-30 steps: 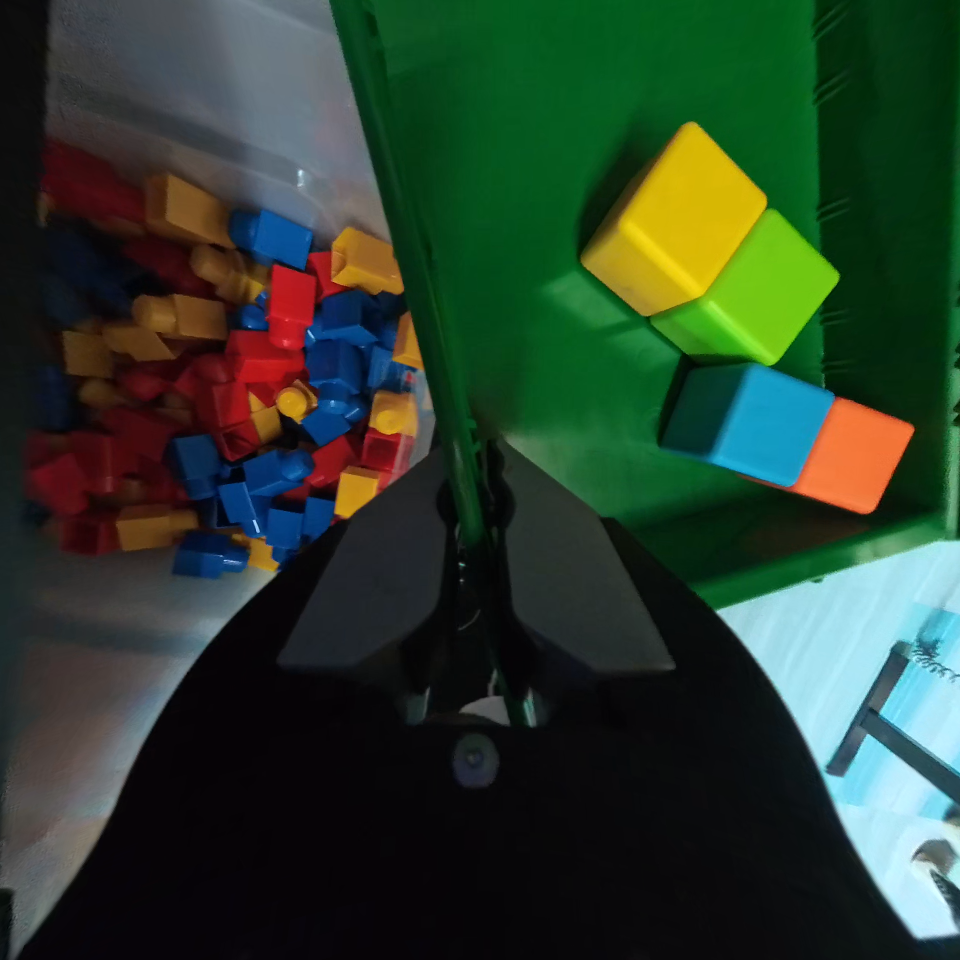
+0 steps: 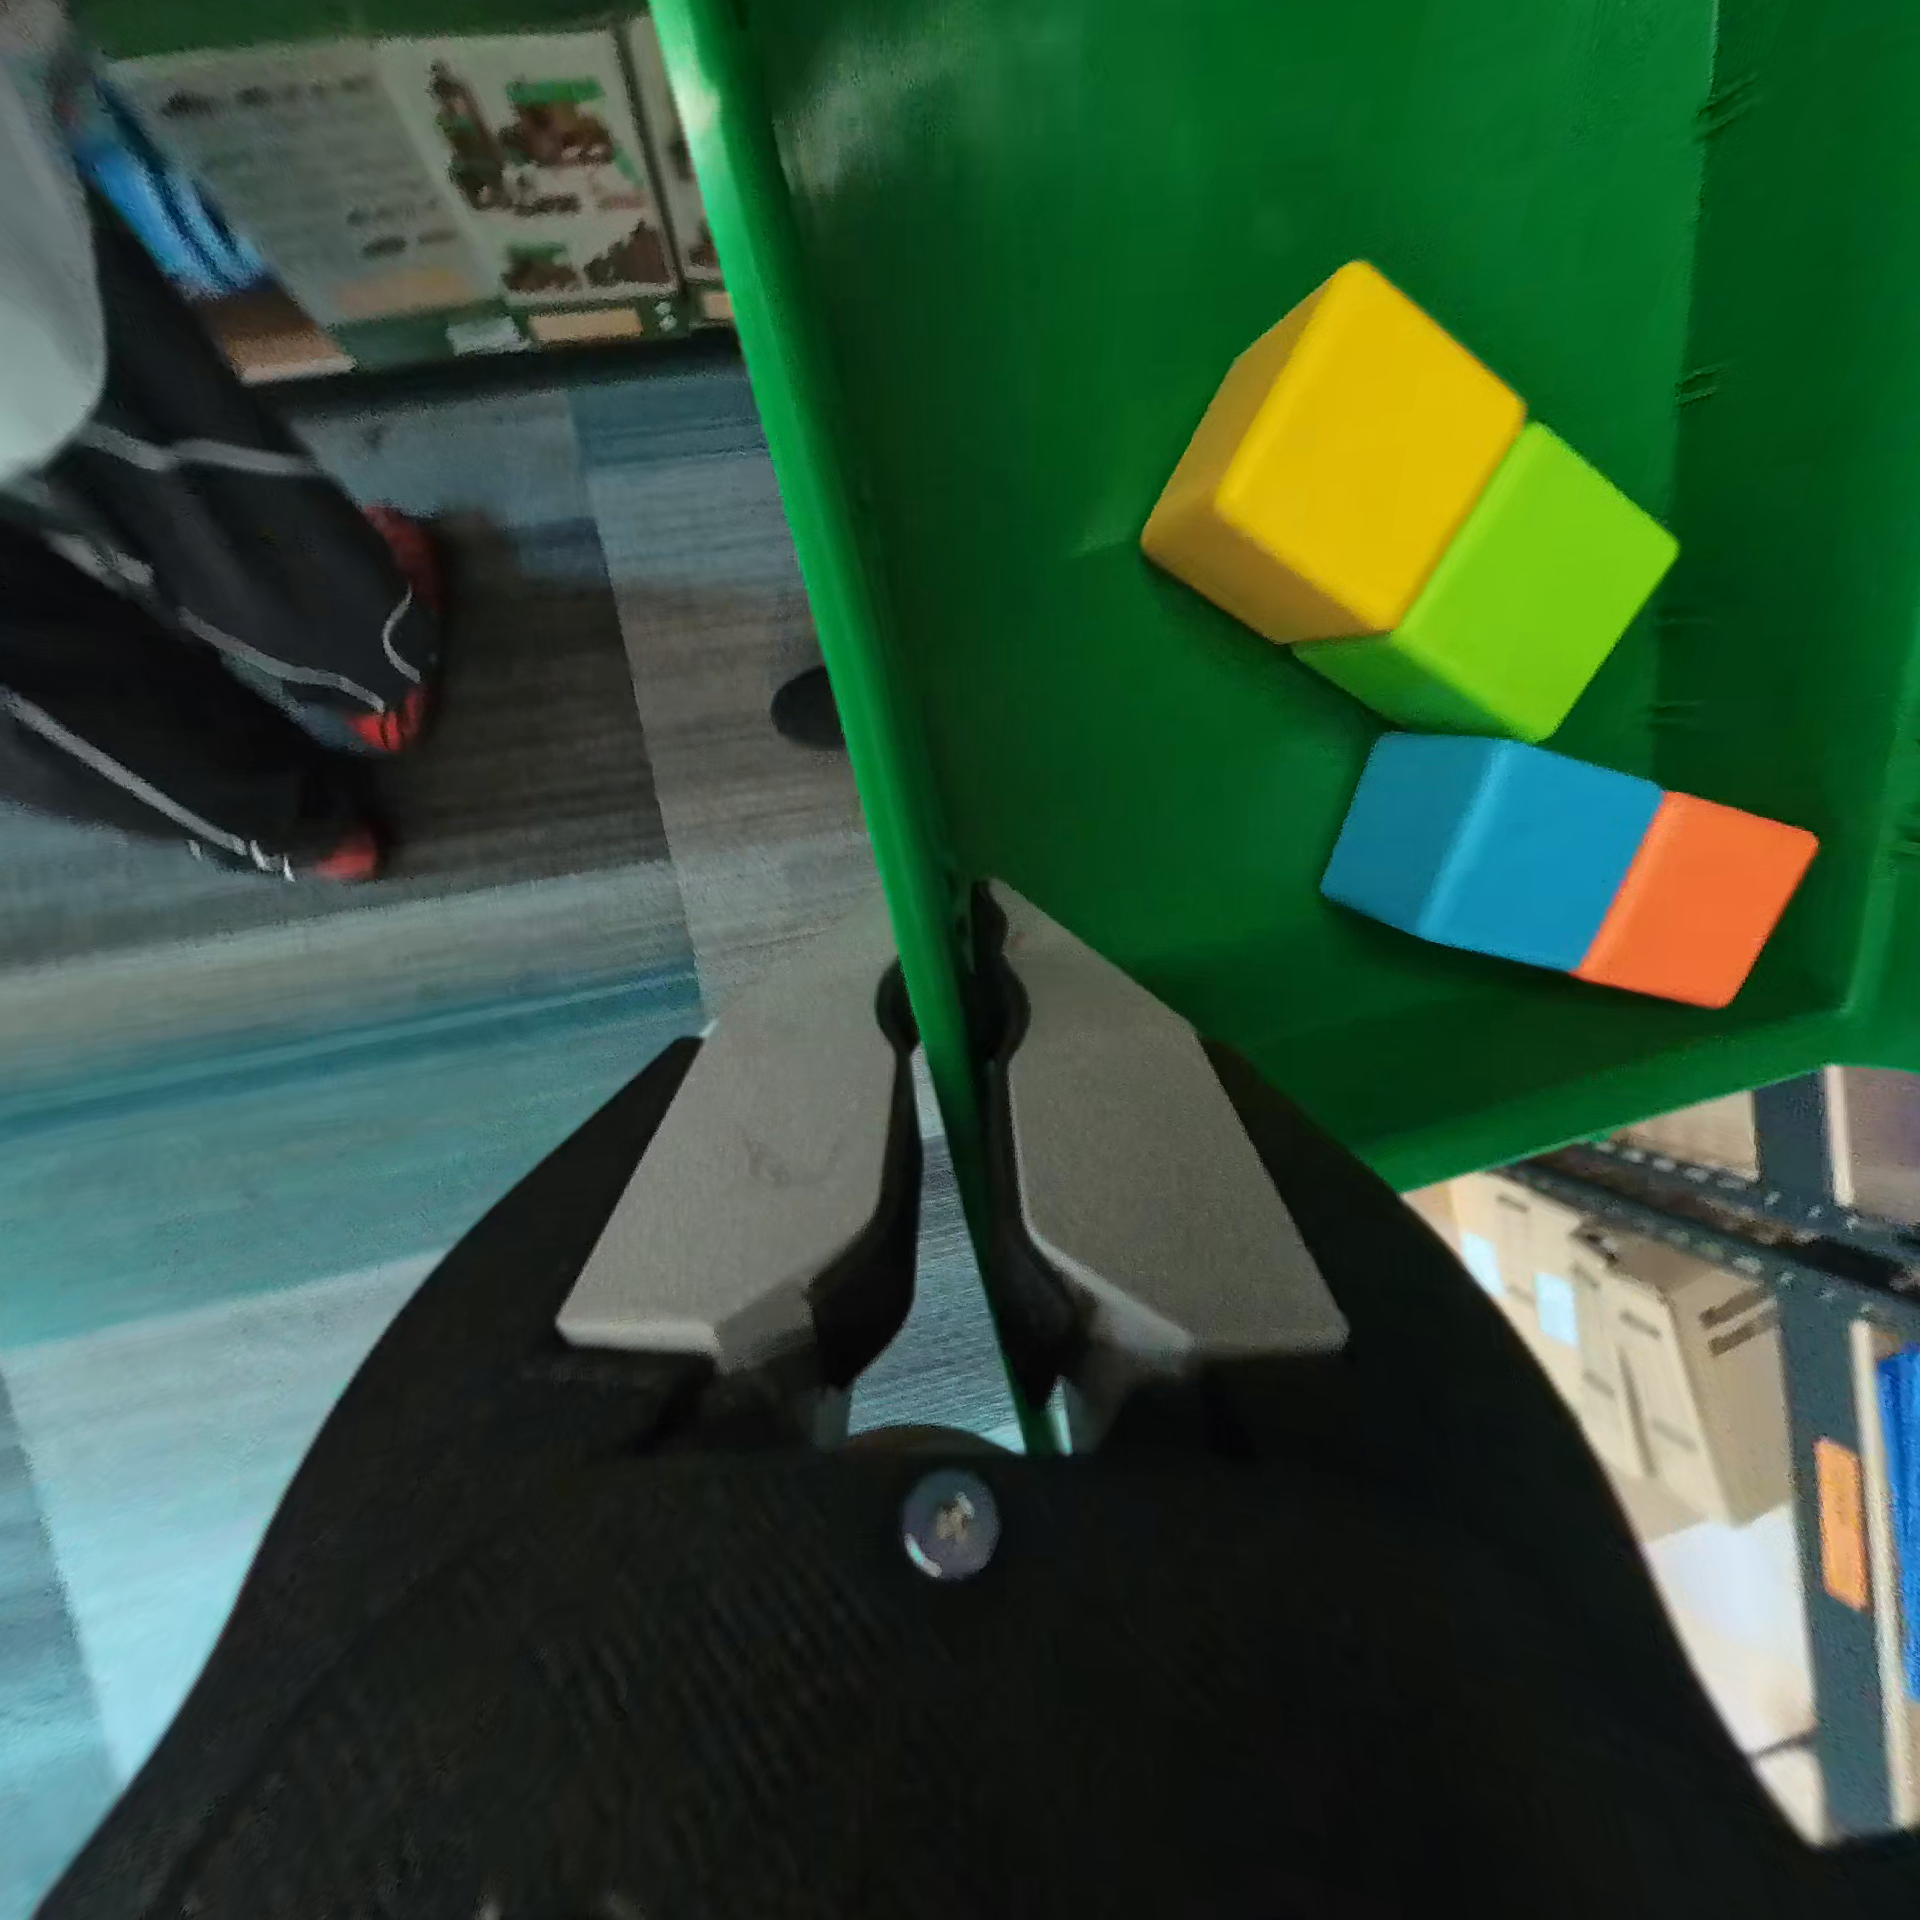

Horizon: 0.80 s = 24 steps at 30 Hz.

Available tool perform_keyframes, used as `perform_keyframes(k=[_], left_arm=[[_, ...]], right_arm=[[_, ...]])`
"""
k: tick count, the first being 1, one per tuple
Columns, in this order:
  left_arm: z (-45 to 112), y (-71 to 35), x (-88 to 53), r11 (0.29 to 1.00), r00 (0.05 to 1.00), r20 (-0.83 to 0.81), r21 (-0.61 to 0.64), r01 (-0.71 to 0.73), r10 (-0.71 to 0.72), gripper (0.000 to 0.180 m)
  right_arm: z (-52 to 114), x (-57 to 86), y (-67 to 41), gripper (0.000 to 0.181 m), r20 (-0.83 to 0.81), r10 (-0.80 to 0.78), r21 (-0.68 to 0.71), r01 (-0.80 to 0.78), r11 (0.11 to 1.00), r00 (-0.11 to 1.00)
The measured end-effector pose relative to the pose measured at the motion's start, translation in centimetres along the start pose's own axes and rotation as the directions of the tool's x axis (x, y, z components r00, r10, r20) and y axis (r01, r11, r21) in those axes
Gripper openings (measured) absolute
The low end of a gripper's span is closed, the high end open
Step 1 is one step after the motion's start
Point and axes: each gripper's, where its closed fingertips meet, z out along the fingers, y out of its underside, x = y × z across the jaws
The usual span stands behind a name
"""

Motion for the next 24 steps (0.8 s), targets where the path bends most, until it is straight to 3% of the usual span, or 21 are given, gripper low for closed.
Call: perform_keyframes(k=[6, 12, 15, 24], left_arm=[[-5.0, 11.0, 2.1, 0.959, 0.95, 0.125, 0.044, 0.282, -0.285, 0.004], [-10.9, 20.2, 2.5, 0.834, 0.809, 0.22, 0.041, 0.55, -0.545, 0.004], [-14.2, 22.8, 2.6, 0.768, 0.736, 0.259, 0.037, 0.64, -0.625, 0.004], [-19.9, 30.0, 5.6, 0.597, 0.517, 0.359, 0.163, 0.785, -0.777, 0.004]], right_arm=[[5.8, 2.4, -6.5, 0.042, 0.115, 0.004, -0.144, 0.012, 0.989, 0.993], [13.7, 1.1, -16.4, 0.061, 0.449, 0.026, -0.277, 0.111, 0.954, 0.893], [18.8, -0.1, -19.8, 0.074, 0.542, 0.022, -0.368, 0.213, 0.905, 0.84], [29.1, -6.5, -29.3, 0.085, 0.741, 0.091, -0.435, 0.372, 0.82, 0.665]])
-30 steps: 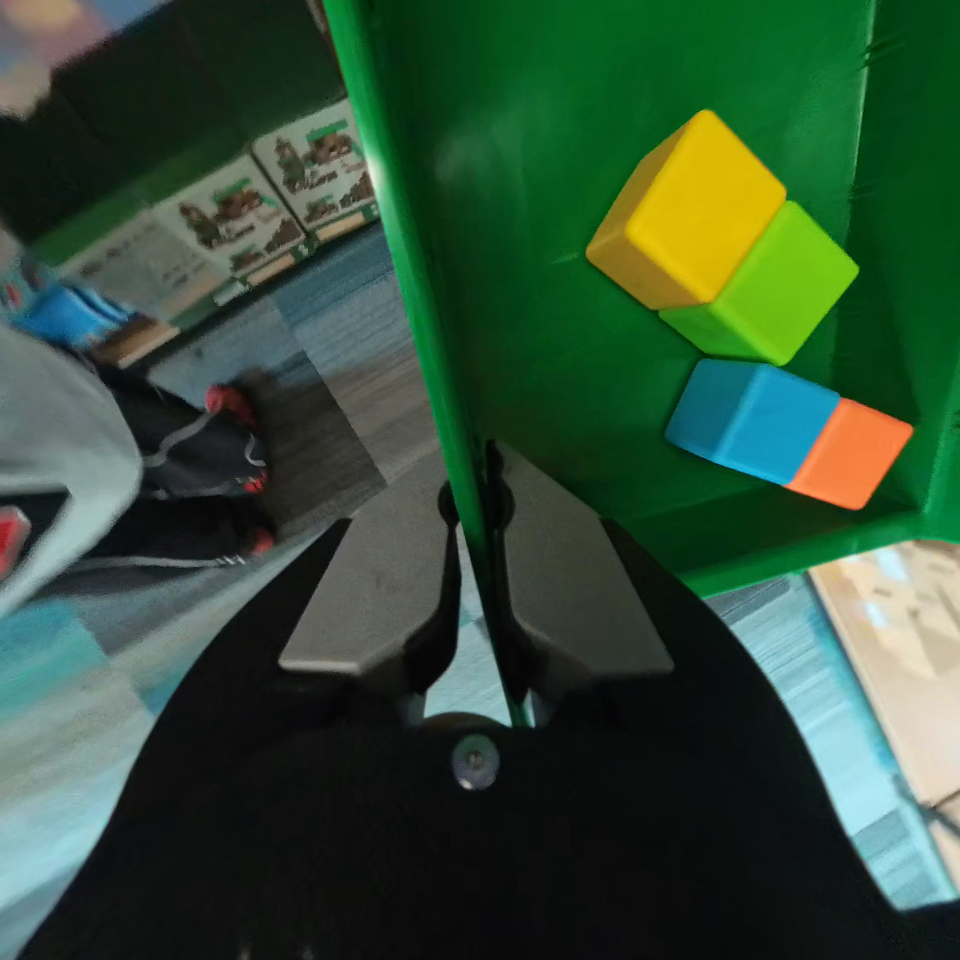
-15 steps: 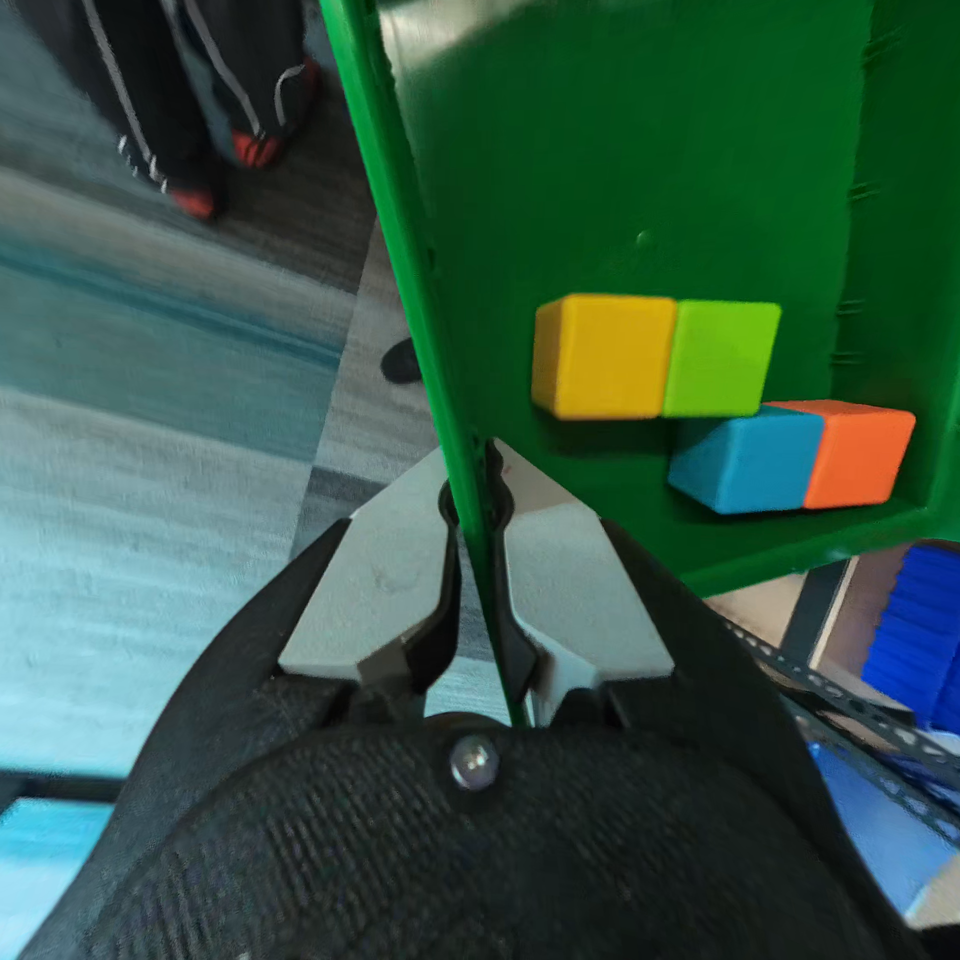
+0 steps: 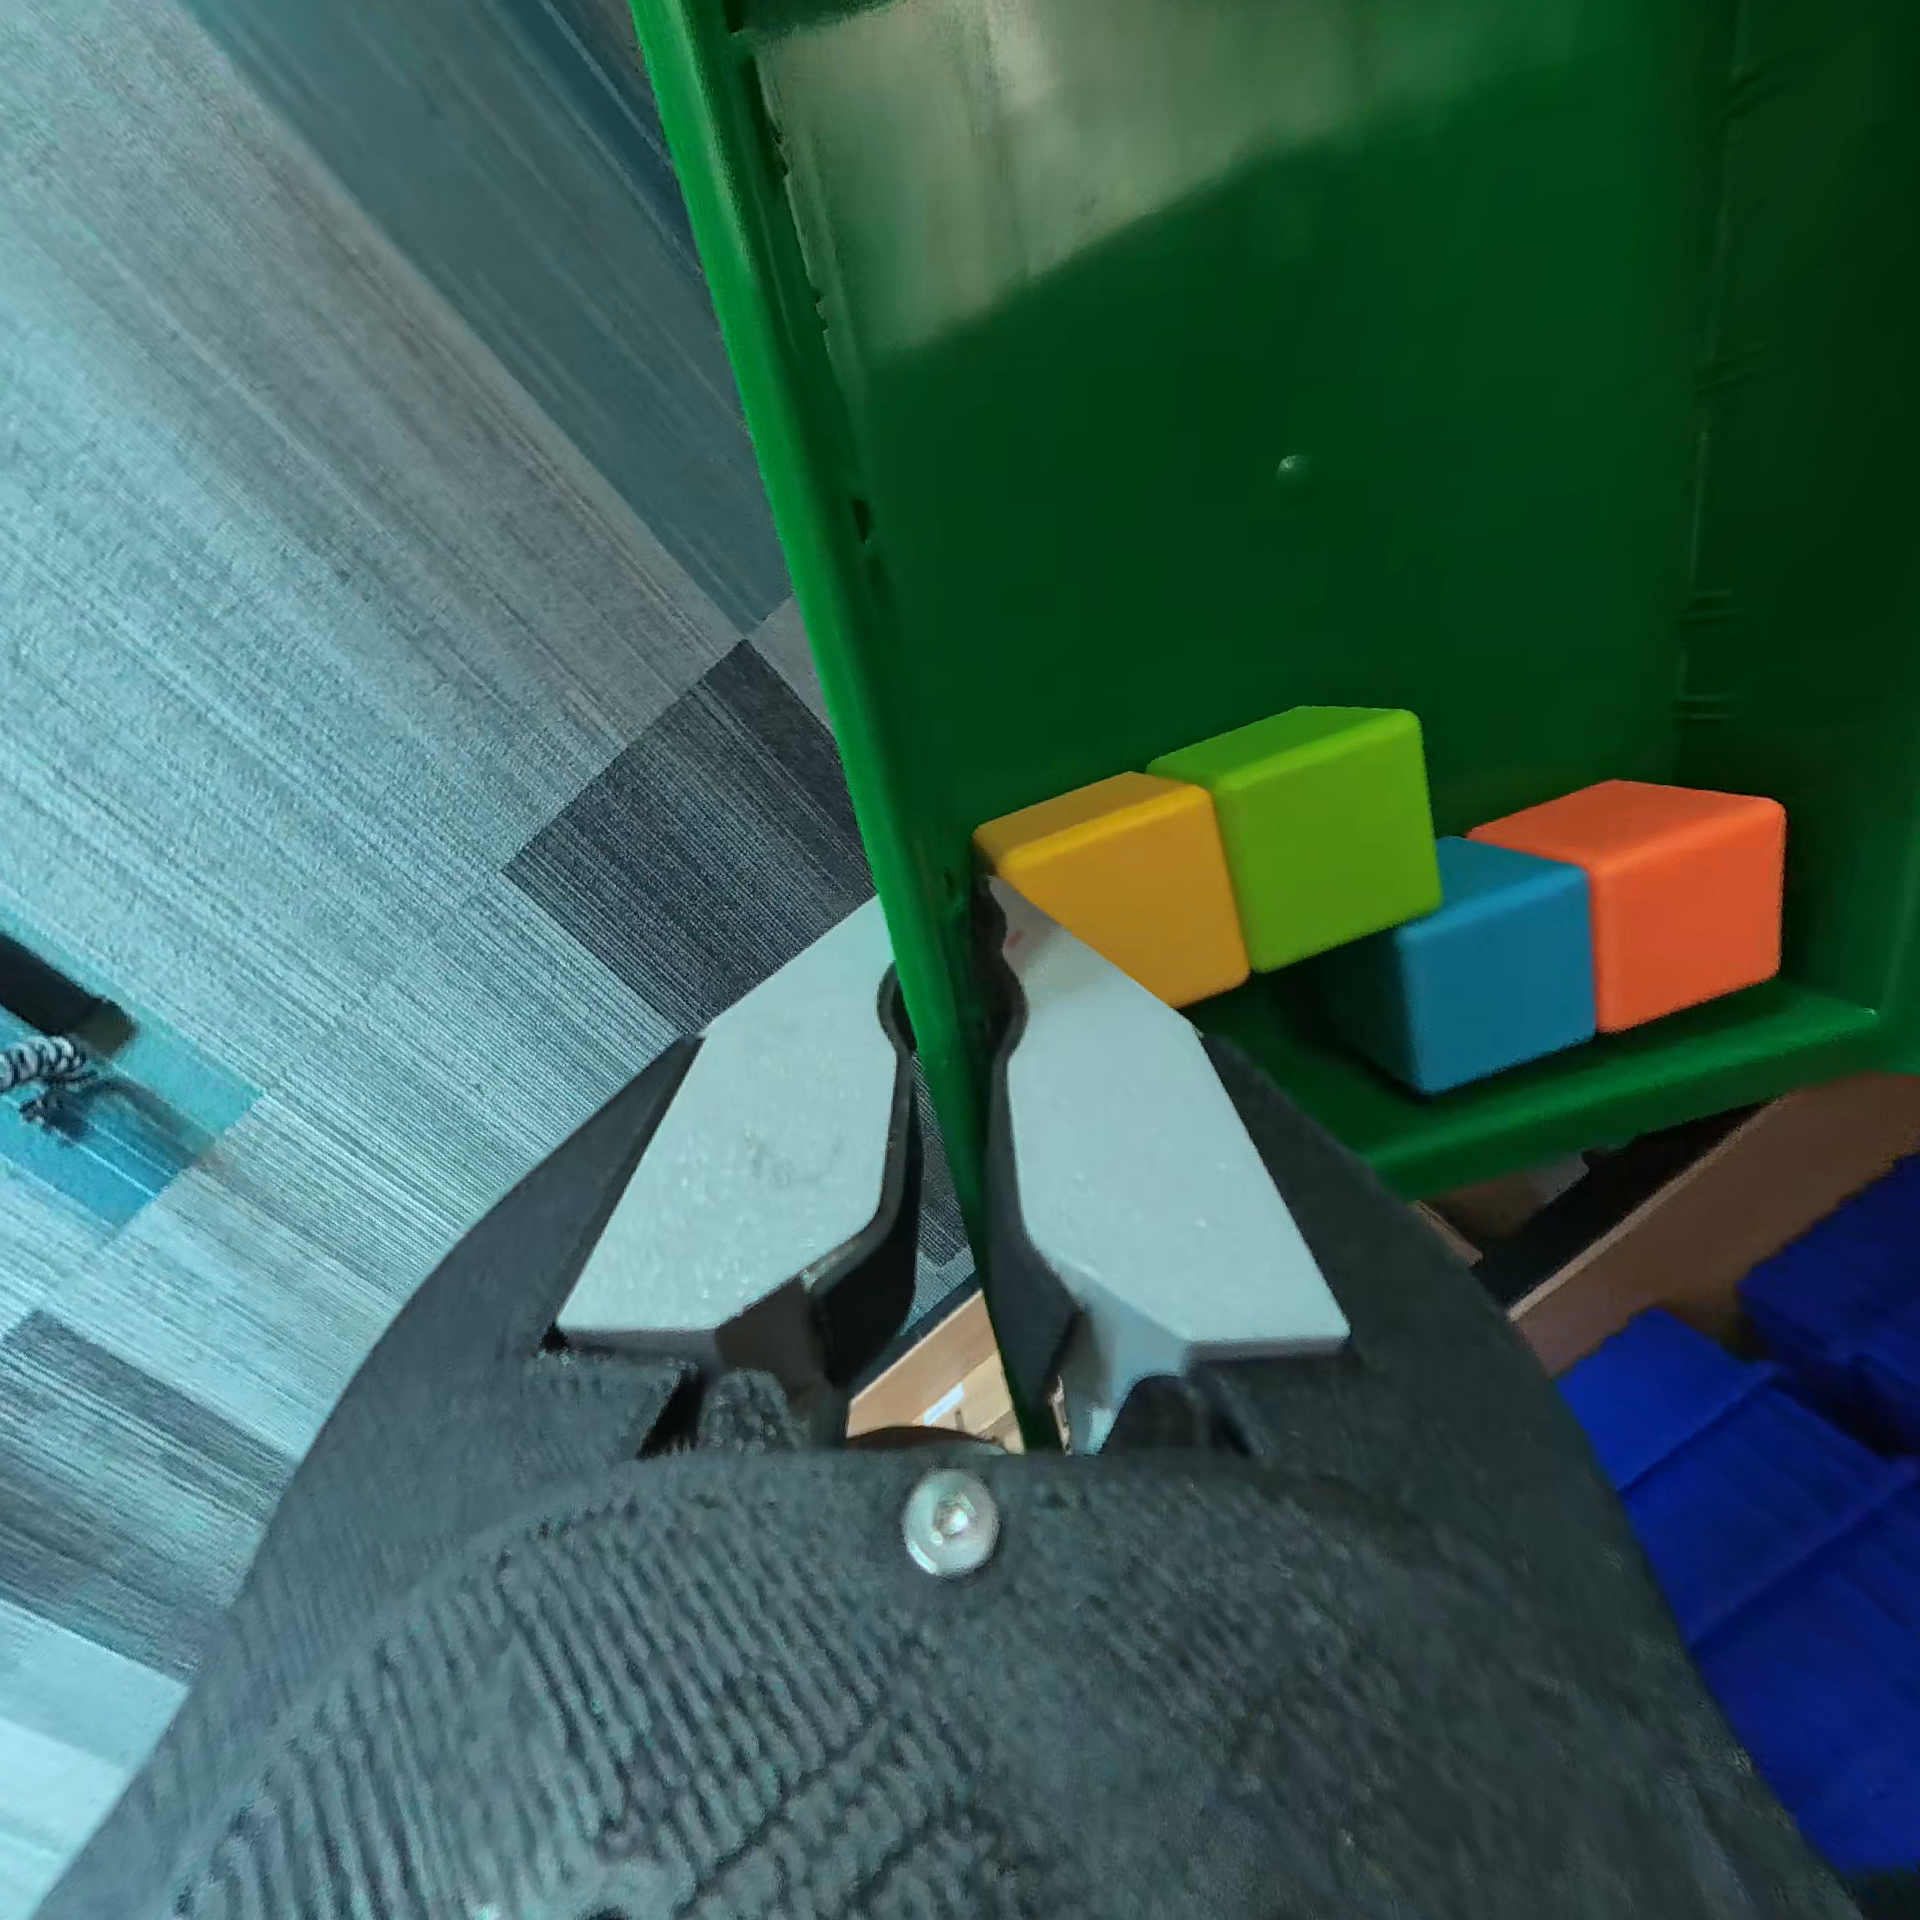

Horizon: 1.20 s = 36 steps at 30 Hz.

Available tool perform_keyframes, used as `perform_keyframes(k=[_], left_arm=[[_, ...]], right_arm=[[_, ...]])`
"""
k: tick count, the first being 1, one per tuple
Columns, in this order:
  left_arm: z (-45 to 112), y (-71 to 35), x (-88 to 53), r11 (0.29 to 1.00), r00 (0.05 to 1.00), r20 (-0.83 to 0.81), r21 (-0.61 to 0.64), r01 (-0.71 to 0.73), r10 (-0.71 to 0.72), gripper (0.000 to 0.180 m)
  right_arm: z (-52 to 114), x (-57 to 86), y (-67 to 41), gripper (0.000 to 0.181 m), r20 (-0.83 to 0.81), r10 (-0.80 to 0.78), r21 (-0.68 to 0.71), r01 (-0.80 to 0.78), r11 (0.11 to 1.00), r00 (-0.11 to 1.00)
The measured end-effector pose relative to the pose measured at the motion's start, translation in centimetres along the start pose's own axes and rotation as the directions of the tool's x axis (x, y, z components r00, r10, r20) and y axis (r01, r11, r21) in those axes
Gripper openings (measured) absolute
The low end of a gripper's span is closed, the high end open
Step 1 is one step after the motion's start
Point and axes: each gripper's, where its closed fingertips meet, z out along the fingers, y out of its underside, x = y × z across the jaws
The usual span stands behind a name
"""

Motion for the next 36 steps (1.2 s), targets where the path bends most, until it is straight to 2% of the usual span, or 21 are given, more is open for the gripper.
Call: perform_keyframes(k=[6, 12, 15, 18, 20, 23, 25, 27, 31, 36], left_arm=[[-1.2, 6.6, -4.7, 0.992, 0.995, 0.015, 0.086, 0.095, -0.097, 0.004], [-4.3, 14.5, -12.5, 0.983, 0.995, 0.063, 0.171, 0.06, -0.072, 0.004], [-6.9, 18.9, -15.4, 0.974, 0.996, 0.051, 0.218, 0.057, -0.069, 0.003], [-9.0, 23.3, -17.8, 0.969, 0.995, 0.051, 0.237, 0.072, -0.087, 0.003], [-9.3, 26.3, -18.9, 0.973, 0.993, 0.048, 0.209, 0.099, -0.112, 0.004], [-10.5, 30.9, -20.7, 0.965, 0.983, 0.054, 0.206, 0.162, -0.177, 0.003], [-11.1, 34.3, -21.7, 0.955, 0.972, 0.052, 0.204, 0.216, -0.231, 0.004], [-10.8, 37.1, -22.4, 0.936, 0.953, 0.021, 0.195, 0.292, -0.302, 0.004], [-10.2, 42.4, -24.7, 0.898, 0.905, 0.02, 0.135, 0.418, -0.424, 0.004], [-13.0, 47.9, -30.9, 0.789, 0.783, 0.094, 0.095, 0.608, -0.615, 0.002]], right_arm=[[6.5, 2.2, -7.6, 0.096, -0.062, -0.024, -0.192, 0.012, 0.981, 0.998], [16.2, 2.9, -16.1, 0.099, -0.15, -0.055, -0.317, 0.005, 0.949, 0.987], [22.8, 4.7, -18.3, 0.097, -0.269, -0.079, -0.408, -0.039, 0.912, 0.96], [28.4, 7.4, -19.6, 0.095, -0.363, -0.189, -0.548, -0.045, 0.835, 0.912], [31.2, 10.2, -20.3, 0.079, -0.43, -0.29, -0.64, -0.062, 0.766, 0.855], [34.5, 13.6, -21.3, 0.061, -0.416, -0.377, -0.754, -0.082, 0.651, 0.828], [37.0, 16.1, -22.9, 0.031, -0.396, -0.402, -0.772, -0.063, 0.633, 0.826], [39.8, 18.4, -23.8, 0.03, -0.365, -0.383, -0.785, -0.059, 0.617, 0.848], [44.3, 23.7, -26.1, 0.017, -0.279, -0.453, -0.853, -0.002, 0.521, 0.847], [50.0, 29.7, -32.0, 0.017, -0.129, -0.474, -0.873, 0.127, 0.471, 0.871]])
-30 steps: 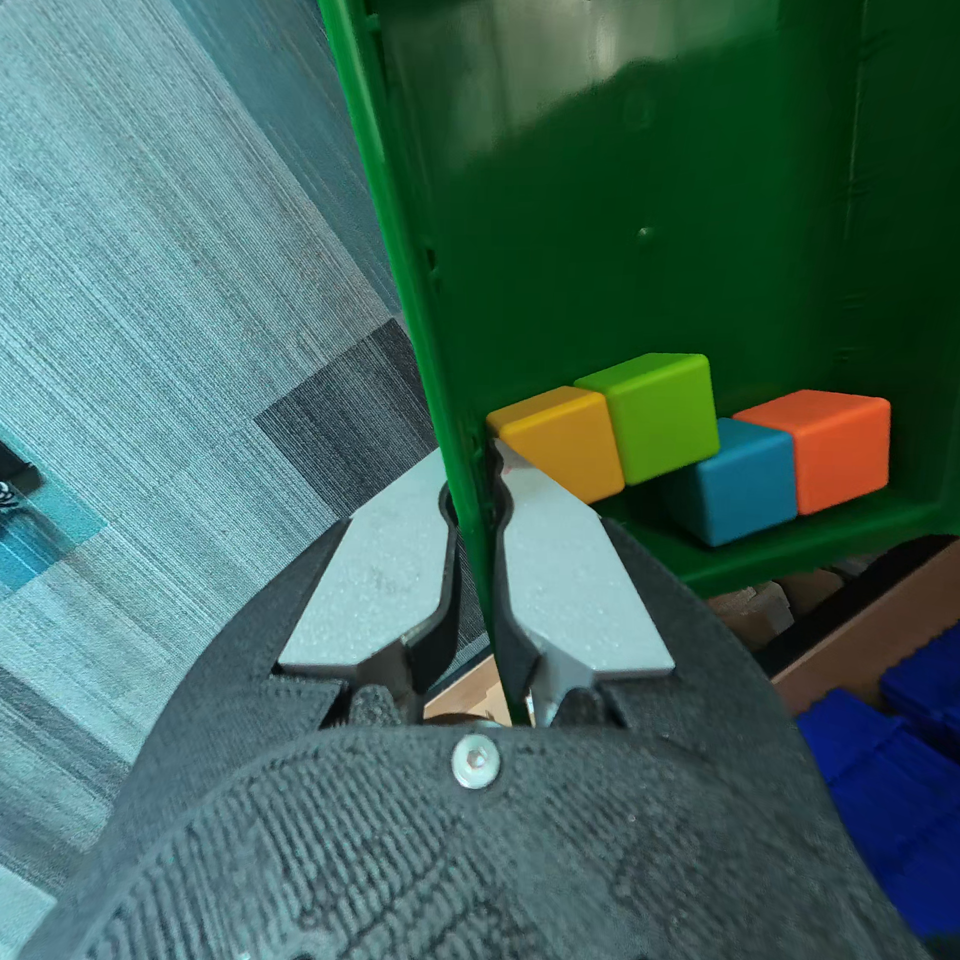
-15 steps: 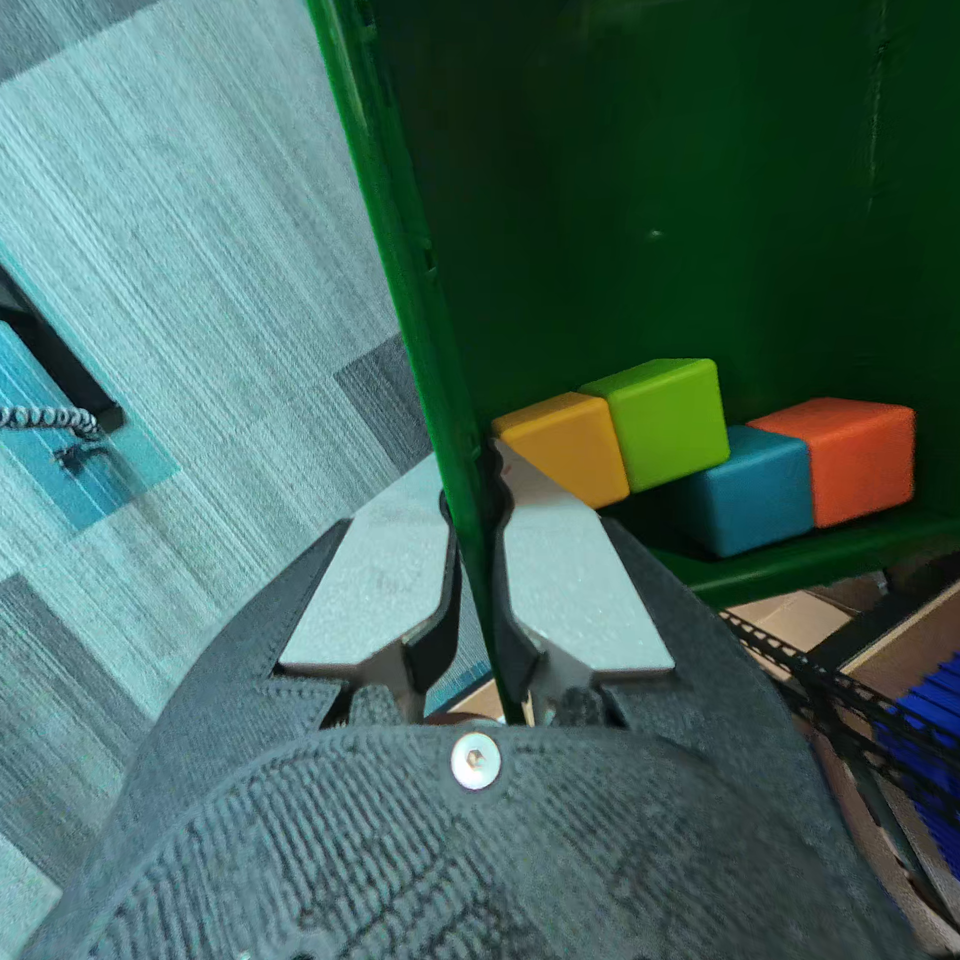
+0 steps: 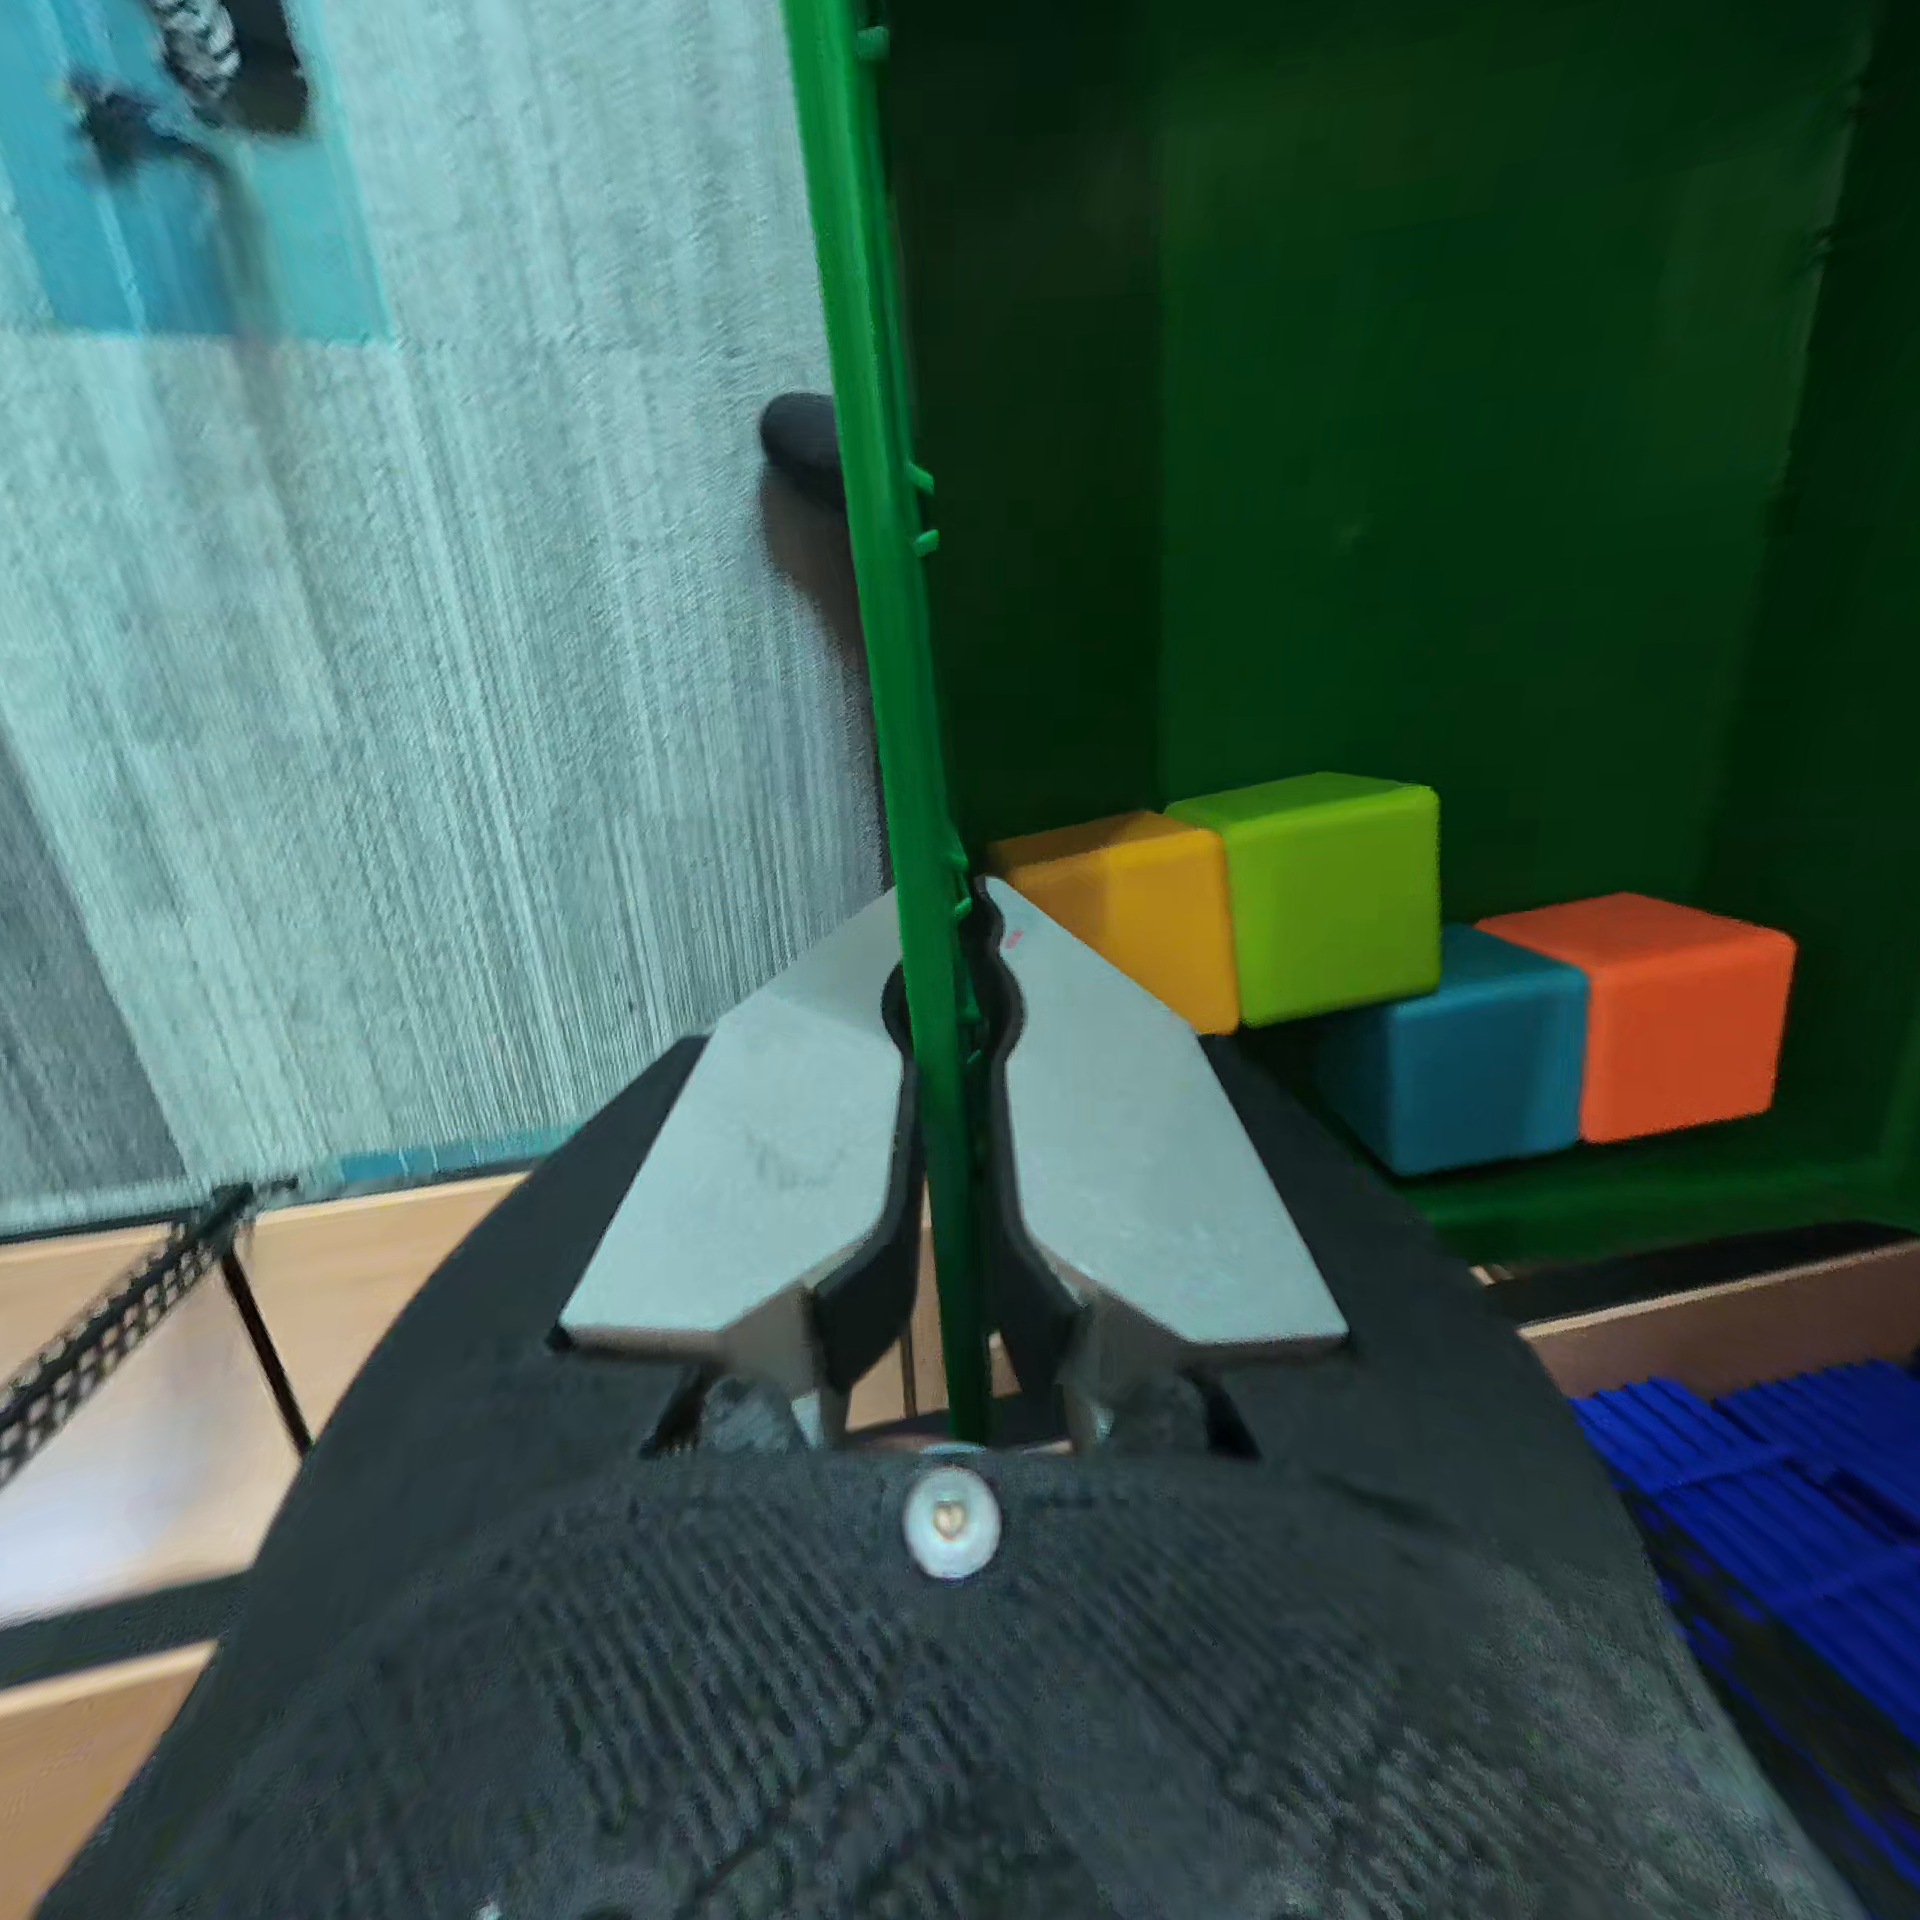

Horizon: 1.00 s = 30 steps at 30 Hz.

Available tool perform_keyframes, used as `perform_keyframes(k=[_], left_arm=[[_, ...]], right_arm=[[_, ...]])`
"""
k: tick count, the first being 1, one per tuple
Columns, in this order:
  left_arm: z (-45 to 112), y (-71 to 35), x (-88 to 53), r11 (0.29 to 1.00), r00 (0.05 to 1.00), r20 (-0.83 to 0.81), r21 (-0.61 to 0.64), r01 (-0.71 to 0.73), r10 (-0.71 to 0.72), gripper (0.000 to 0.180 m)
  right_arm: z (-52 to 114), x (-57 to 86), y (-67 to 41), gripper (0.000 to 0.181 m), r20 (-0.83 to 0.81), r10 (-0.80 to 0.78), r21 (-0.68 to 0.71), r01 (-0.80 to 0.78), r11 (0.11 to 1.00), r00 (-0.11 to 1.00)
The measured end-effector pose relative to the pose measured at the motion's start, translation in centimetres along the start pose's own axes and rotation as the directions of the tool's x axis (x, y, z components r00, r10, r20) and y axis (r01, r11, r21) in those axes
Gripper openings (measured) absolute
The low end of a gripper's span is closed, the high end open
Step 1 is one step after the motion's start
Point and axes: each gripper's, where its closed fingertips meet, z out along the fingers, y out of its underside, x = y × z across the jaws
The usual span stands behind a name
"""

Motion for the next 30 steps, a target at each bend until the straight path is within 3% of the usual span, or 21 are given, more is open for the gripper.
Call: perform_keyframes(k=[4, 11, 15, 23, 30], left_arm=[[-2.3, -1.9, -5.9, 0.99, 0.989, 0.051, -0.026, 0.14, -0.139, 0.002], [-4.6, -5.0, -14.3, 0.98, 0.976, 0.104, -0.033, 0.194, -0.19, 0.002], [-4.6, -5.9, -18.6, 0.98, 0.976, 0.085, 0.009, 0.198, -0.198, 0.002], [-3.4, -4.7, -30.0, 0.988, 0.987, 0.049, 0.037, 0.151, -0.152, 0.002], [-8.2, -0.9, -44.1, 0.983, 0.992, 0.05, 0.153, 0.106, -0.115, 0.002]], right_arm=[[-1.3, 5.9, -5.3, 0.018, 0.098, -0.013, 0.064, 0.006, 0.998, 0.995], [-3.5, 14.2, -11.2, 0.018, 0.133, -0.025, 0.115, 0.01, 0.993, 0.991], [-4.2, 18.0, -14.3, 0.019, 0.135, 0.009, 0.136, -0.027, 0.99, 0.991], [-1.5, 24.7, -21.4, 0.019, 0.069, 0.082, 0.051, -0.086, 0.995, 0.994], [0.6, 29.7, -34.7, 0.019, -0.049, 0.191, 0.084, -0.186, 0.979, 0.98]])
